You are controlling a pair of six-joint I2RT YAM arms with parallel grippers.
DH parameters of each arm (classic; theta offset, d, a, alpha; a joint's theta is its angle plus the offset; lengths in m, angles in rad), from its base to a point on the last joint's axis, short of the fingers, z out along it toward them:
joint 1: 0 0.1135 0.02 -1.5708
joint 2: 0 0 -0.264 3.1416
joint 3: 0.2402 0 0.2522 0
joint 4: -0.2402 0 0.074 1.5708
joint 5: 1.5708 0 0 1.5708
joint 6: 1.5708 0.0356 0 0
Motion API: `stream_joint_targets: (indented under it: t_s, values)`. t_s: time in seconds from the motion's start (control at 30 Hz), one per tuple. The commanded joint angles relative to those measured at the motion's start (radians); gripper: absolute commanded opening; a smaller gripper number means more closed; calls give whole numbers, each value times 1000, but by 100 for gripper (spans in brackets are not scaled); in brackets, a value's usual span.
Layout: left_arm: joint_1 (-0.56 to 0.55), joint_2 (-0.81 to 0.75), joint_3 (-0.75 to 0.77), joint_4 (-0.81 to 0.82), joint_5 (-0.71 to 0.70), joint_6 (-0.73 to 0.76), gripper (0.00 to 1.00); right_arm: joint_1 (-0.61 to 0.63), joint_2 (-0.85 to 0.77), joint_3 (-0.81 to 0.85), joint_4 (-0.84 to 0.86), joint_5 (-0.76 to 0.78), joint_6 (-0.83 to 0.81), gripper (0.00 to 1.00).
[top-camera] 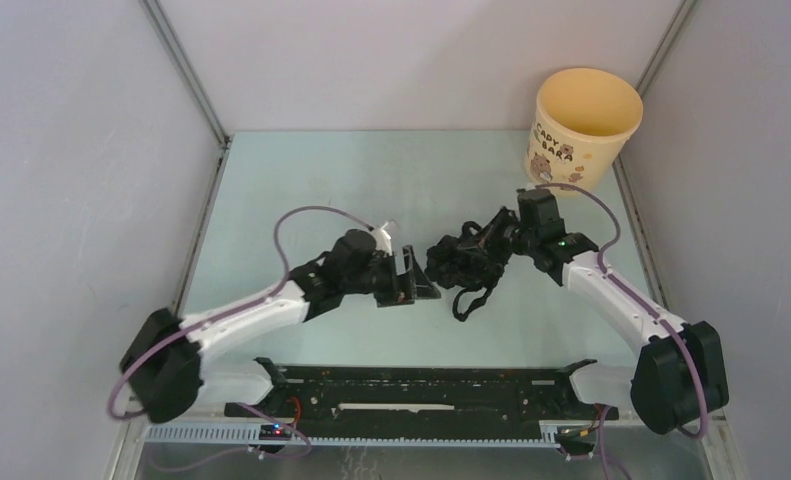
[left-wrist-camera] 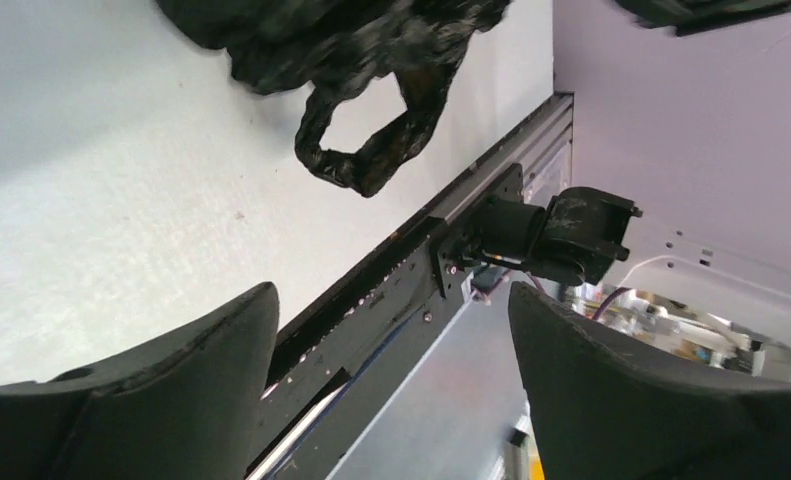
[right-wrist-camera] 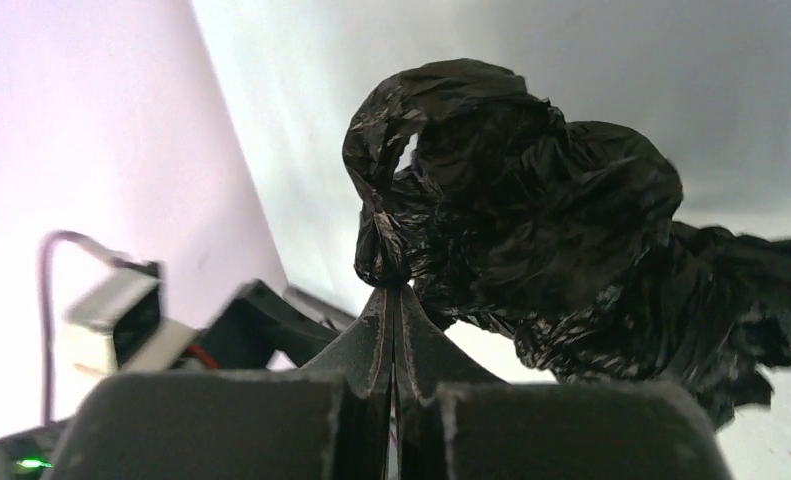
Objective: Put the trash bags into the trash bin
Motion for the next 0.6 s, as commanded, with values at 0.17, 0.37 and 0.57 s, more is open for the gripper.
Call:
stream_joint_targets:
  t_s: [0.17, 0.37, 0.57]
  values:
    - [94, -238, 61, -275, -151, 174, 99, 91, 12, 31, 254, -292, -93, 0]
    - [149, -84, 46, -218, -21, 174, 81, 97, -29, 31, 325, -357, 10, 0]
    - [191, 7, 92, -260, -71, 250, 47, 90, -40, 32, 375, -406, 36, 0]
